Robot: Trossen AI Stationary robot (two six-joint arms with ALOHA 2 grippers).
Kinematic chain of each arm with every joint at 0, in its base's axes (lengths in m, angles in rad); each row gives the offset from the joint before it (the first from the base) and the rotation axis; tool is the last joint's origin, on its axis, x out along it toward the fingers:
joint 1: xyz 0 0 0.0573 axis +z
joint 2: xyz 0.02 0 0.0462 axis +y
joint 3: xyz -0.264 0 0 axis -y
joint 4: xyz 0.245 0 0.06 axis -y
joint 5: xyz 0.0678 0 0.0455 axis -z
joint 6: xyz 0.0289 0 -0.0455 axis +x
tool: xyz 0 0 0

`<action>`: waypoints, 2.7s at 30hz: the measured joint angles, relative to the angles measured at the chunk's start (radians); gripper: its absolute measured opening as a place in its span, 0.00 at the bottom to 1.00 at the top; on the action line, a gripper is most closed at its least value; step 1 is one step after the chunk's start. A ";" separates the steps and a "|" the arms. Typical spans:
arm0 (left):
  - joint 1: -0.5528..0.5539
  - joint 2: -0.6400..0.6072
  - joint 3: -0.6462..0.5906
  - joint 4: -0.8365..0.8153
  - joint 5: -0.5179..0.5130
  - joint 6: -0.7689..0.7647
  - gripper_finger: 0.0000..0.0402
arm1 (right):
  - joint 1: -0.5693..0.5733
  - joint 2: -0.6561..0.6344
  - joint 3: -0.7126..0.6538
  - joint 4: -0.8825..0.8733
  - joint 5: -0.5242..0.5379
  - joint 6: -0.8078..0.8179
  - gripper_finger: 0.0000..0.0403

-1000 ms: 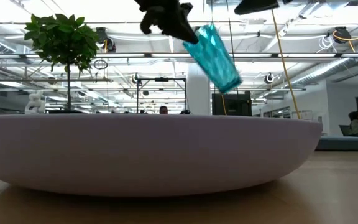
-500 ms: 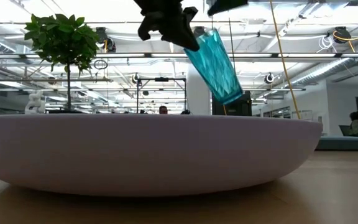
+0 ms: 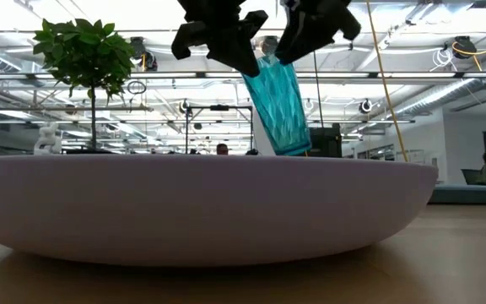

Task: Pick and place plate/cup/fork/spoon on tray
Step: Put the blue cup on the top right of the blue tray

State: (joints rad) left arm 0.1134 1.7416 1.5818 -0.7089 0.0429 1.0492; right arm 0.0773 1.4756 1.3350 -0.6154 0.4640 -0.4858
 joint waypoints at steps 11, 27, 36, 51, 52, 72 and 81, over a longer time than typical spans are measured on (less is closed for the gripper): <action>-0.003 0.000 -0.001 0.006 -0.002 -0.008 0.07 | -0.026 0.012 0.000 -0.011 -0.073 -0.039 0.23; -0.018 -0.002 0.001 0.140 -0.024 -0.204 0.24 | -0.026 0.013 -0.003 -0.034 -0.074 0.006 0.01; -0.085 -0.044 0.001 0.132 -0.272 -0.420 0.55 | -0.026 0.004 -0.002 -0.095 -0.072 0.100 0.00; -0.106 -0.200 -0.011 -0.337 -0.340 -0.903 0.46 | -0.039 -0.167 -0.002 -0.293 -0.024 0.265 0.00; -0.116 -0.206 -0.021 -0.345 -0.340 -0.919 0.45 | -0.045 -0.179 -0.002 -0.314 -0.003 0.281 0.00; -0.207 -0.205 -0.297 -0.014 -0.314 -0.892 0.38 | -0.529 -0.274 -0.002 -0.556 -0.120 0.280 0.00; -0.236 -0.205 -0.355 0.087 -0.272 -0.869 0.38 | -0.758 -0.273 -0.002 -0.548 -0.217 0.241 0.00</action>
State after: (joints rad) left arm -0.1227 1.5364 1.2265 -0.6221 -0.2295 0.1797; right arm -0.6809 1.2022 1.3334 -1.1637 0.2474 -0.2451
